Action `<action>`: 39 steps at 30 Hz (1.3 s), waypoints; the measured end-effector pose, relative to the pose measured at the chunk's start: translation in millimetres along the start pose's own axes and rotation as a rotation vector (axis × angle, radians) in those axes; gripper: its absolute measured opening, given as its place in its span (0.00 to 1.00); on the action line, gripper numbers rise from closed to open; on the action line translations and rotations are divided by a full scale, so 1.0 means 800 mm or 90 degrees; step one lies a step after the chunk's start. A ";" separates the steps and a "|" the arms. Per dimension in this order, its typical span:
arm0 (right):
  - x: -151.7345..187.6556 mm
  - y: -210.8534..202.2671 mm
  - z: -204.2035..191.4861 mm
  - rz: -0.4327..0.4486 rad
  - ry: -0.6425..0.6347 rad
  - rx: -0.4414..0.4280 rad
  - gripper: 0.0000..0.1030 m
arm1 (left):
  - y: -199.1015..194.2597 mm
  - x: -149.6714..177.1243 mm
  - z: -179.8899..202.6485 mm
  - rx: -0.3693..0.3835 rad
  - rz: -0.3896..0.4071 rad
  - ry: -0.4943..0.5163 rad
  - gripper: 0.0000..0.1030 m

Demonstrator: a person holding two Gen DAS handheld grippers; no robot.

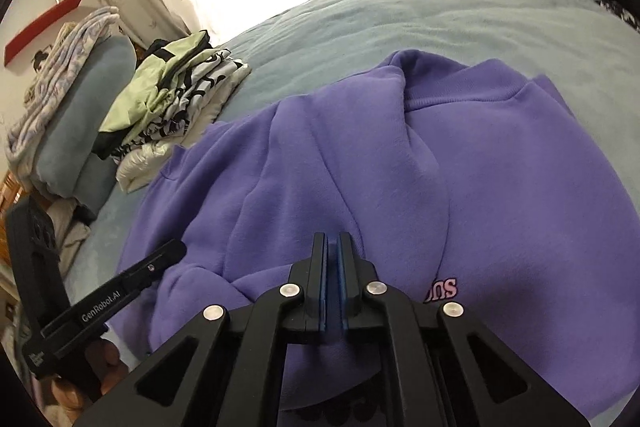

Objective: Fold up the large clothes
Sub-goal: 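Regrasp the folded hood with both tools, smooth it, and open, then lower both open tools to the hoodie edge beside the hood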

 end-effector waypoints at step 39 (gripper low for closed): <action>0.143 -0.297 -0.125 0.047 -0.126 0.015 0.47 | -0.327 0.074 0.011 -0.057 0.107 0.053 0.38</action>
Point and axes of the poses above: each gripper's, at about its wrist camera, not at the fingertips, and y roughly the way its jaws point, z to its right, x to its underside, the point moved 6 cm from there along y, roughly the way its jaws point, and after that the axes turned 3 degrees about y, right-handed, at the moved point
